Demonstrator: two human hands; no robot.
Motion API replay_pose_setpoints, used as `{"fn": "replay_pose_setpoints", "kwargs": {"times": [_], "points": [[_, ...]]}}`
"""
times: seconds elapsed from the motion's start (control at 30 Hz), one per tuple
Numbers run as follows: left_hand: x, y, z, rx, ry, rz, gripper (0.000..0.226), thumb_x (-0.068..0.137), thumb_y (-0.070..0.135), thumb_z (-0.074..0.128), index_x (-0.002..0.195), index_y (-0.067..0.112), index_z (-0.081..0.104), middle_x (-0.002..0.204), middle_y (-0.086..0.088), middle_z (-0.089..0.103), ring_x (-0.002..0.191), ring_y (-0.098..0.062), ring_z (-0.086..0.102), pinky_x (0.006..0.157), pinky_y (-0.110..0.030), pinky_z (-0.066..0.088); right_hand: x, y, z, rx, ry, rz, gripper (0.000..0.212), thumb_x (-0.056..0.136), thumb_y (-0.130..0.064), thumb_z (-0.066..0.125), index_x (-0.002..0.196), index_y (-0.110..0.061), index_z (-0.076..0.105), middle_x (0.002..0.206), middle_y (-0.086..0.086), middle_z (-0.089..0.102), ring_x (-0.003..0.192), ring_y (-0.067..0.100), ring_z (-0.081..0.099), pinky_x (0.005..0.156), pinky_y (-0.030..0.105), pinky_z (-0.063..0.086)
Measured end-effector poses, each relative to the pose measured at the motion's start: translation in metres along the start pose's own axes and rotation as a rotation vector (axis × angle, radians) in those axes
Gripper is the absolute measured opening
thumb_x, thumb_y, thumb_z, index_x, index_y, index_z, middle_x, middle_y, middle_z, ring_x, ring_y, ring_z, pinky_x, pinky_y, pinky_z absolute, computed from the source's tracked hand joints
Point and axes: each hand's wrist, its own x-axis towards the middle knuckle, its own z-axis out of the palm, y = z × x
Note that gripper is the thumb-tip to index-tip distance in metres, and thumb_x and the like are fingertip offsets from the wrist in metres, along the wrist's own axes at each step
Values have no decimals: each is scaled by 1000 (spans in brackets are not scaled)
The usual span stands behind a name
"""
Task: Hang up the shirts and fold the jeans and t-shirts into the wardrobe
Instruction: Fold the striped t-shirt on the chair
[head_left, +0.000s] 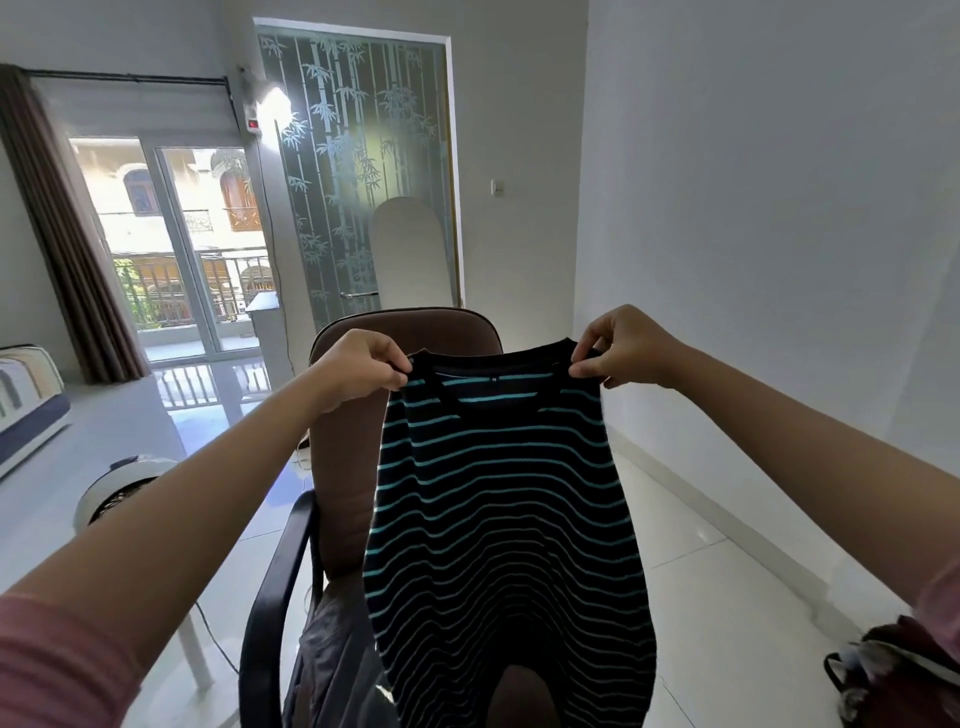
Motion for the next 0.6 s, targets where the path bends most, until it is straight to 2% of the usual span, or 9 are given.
{"fn": "replay_pose_setpoints", "kwargs": {"times": [0.03,0.13,0.23,0.33,0.37,0.5,0.53,0.6], "points": [[1,-3,0,-5,-12,5,12,79,-2,69,77,9,65,66,-4,60,47,3,52,46,-9,40,2,2,1,2,15,-7,12,73,-10,81,74,-5,69,56,4,59,61,23,60,59,31,58],[2,-12,-1,-60,-27,33,18,76,-5,70,72,11,62,67,-7,57,63,-13,50,60,-21,42,9,6,4,34,42,-23,20,67,-12,85,69,-5,67,53,4,55,57,22,55,70,45,58],[5,-15,-3,-144,-42,72,25,75,-11,68,69,11,57,66,-6,54,65,-17,49,64,-25,46,15,6,6,86,51,-46,23,64,-10,87,66,-8,63,60,13,55,60,25,53,69,45,57],[9,-12,-6,-216,-89,69,26,77,-15,65,71,9,56,70,-5,56,66,-16,59,64,-23,57,20,6,5,90,38,-89,21,62,-9,87,66,-11,66,71,27,59,64,27,53,68,40,52],[11,-10,-8,-211,-100,70,25,77,-15,65,72,8,58,69,-3,57,65,-13,61,63,-22,58,22,6,4,71,28,-96,20,62,-9,87,68,-12,68,74,27,62,65,27,55,67,39,53],[17,-4,-17,-95,-167,86,19,79,-11,65,85,6,67,51,13,58,52,-3,60,69,-20,58,28,3,1,-30,-10,-146,18,63,-8,86,71,-17,73,74,2,68,72,20,65,70,28,54],[18,-3,-19,-73,-181,82,19,79,-10,66,88,7,69,49,13,56,52,-3,59,71,-21,58,28,3,2,-27,-2,-155,19,63,-7,86,72,-18,73,75,1,69,74,19,66,73,29,55],[20,0,-22,-52,-171,59,19,79,-8,68,86,9,72,60,2,61,59,-7,63,68,-20,58,29,2,3,15,20,-157,18,63,-6,86,73,-16,74,76,2,70,77,17,67,78,32,56]]}}
